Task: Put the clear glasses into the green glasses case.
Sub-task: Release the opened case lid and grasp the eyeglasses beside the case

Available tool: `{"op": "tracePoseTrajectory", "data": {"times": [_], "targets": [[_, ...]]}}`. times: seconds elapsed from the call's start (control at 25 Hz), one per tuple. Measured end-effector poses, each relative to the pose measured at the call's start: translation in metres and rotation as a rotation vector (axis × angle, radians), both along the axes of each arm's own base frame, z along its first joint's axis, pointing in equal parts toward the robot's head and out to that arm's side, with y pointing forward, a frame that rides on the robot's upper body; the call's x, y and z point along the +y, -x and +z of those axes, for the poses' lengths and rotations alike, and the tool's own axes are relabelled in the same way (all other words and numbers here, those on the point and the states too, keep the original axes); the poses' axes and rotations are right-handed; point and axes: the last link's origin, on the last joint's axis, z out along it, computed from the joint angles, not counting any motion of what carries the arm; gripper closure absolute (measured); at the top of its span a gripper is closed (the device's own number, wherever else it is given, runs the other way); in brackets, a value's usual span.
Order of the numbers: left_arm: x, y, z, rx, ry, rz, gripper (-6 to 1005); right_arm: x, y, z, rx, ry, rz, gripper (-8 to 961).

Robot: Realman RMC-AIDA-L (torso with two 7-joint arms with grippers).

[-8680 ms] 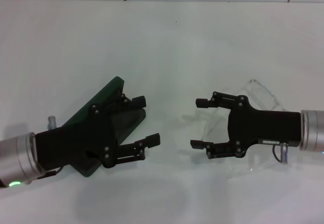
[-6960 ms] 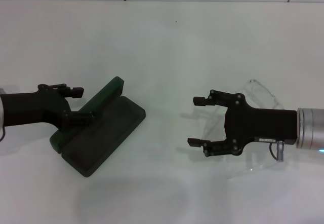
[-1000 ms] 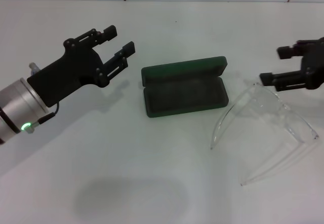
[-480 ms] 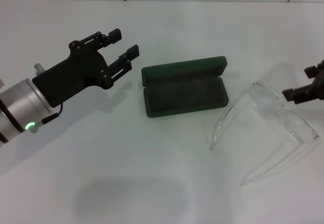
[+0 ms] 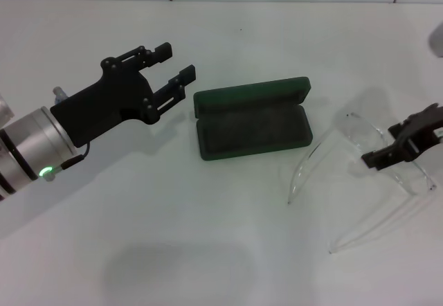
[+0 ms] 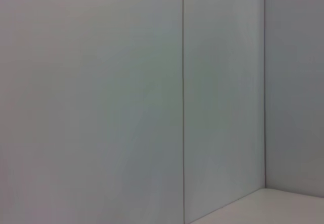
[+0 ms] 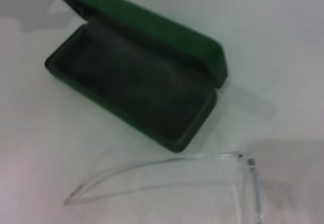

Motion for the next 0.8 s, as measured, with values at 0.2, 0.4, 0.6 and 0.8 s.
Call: {"op": "tracePoseTrajectory", "data": {"times": [0.2, 0.4, 0.6, 0.8], "targets": [[0.0003, -0.0004, -0.0001, 0.0, 0.0, -0.001, 468, 0.0052, 0.0016, -0.0095, -0.009, 0.025, -0.003, 137], [-0.0005, 0.0009, -0.0005, 0.0, 0.002, 0.003, 469, 0.0059, 0.0003, -0.0092, -0.021, 0.024, -0.005, 196], [-0.0008, 0.0017, -0.0014, -0.001, 0.005, 0.008, 469, 0.0041, -0.003, -0.0091, -0.029, 0.027, -0.014, 350], [-0.0009, 0.0019, -0.0015, -0.001, 0.005, 0.009, 470, 0.0034, -0.005, -0.0098, -0.033, 0.028, -0.018, 438]]}}
